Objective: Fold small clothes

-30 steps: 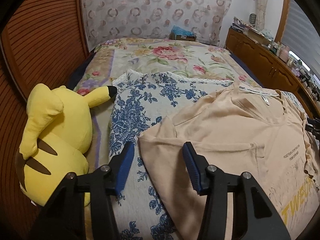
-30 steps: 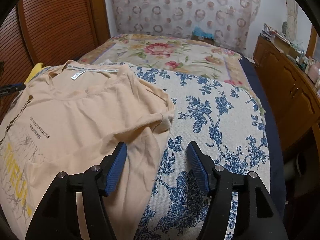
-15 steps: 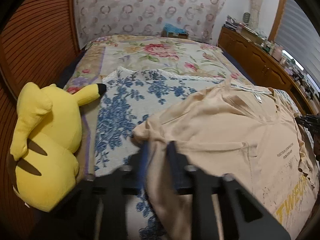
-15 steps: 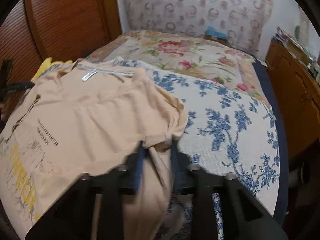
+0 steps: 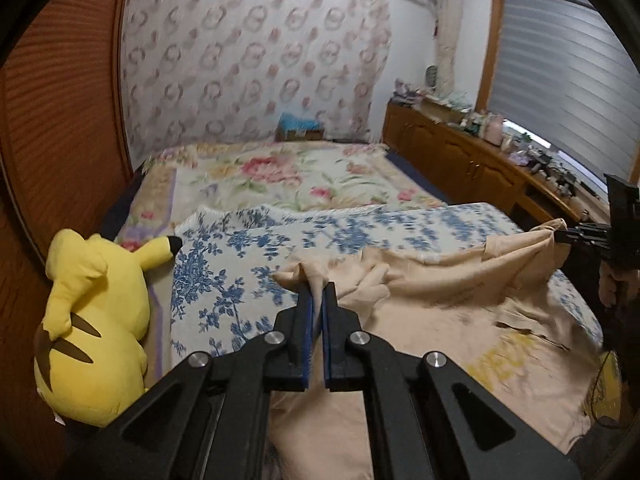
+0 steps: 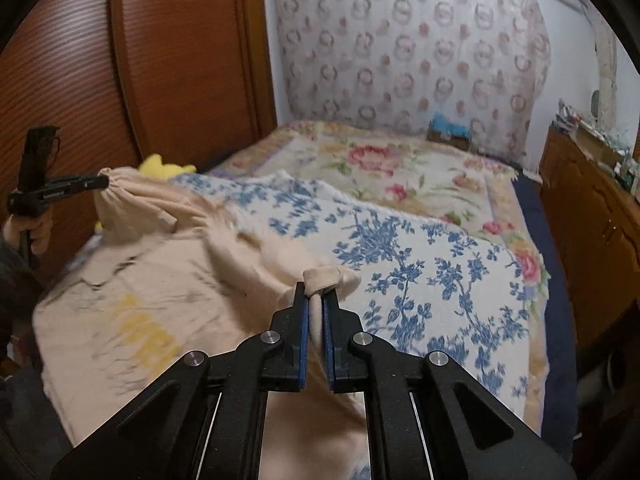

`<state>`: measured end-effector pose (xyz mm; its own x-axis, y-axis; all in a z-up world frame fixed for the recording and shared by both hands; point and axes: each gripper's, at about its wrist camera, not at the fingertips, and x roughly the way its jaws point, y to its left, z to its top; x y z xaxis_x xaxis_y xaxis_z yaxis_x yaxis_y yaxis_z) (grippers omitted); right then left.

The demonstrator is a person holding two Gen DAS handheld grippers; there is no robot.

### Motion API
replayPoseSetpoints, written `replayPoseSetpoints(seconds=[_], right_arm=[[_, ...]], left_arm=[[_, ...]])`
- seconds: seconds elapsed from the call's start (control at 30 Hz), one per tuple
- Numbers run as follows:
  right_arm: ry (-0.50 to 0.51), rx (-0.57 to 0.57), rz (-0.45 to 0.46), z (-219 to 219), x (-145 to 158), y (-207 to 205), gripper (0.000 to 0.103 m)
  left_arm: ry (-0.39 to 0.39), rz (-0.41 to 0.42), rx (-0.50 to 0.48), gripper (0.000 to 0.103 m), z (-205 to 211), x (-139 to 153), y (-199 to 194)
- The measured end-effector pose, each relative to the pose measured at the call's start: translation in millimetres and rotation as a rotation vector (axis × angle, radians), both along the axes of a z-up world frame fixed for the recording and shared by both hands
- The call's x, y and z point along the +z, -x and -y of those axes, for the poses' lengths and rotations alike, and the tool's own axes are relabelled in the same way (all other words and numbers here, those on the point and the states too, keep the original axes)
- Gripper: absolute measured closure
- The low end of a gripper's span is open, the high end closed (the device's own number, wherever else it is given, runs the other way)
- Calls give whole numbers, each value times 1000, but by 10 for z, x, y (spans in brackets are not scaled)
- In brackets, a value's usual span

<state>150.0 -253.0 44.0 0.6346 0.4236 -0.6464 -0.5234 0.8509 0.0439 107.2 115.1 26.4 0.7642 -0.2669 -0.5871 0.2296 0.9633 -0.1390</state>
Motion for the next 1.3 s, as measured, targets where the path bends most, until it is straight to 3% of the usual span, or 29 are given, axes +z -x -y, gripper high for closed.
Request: replayPoseSetpoints(seconds=[0.2, 0.47, 0.73, 0.8, 0.9, 1.0, 1.17, 1.3], right_arm=[[-32, -13, 34, 135, 147, 545, 99], [-57, -40, 6, 342, 82, 1169, 99], [14, -54, -97, 378, -256, 1510, 99], [96, -66, -99, 330, -388, 1557, 99], [115, -53, -144, 291, -596, 1558, 99], [93, -58, -154, 314, -624, 1546, 95], [88, -91, -99, 386, -450, 1506, 74], [87, -123, -59, 415, -328, 1382, 61]], left_arm=[[7, 43, -5, 102, -34, 92, 556], [26, 29, 33, 102, -87, -84, 1206], [-30, -72, 58, 102, -24, -331, 1495], [-44, -88, 68, 102, -29, -396, 1497], [-28, -111, 84, 101, -76, -451, 1475], [-24, -114, 93, 93, -138, -436, 1447], [-34, -81, 90, 61, -180, -349, 1372], [-60, -86, 95, 52, -225, -395, 1165]])
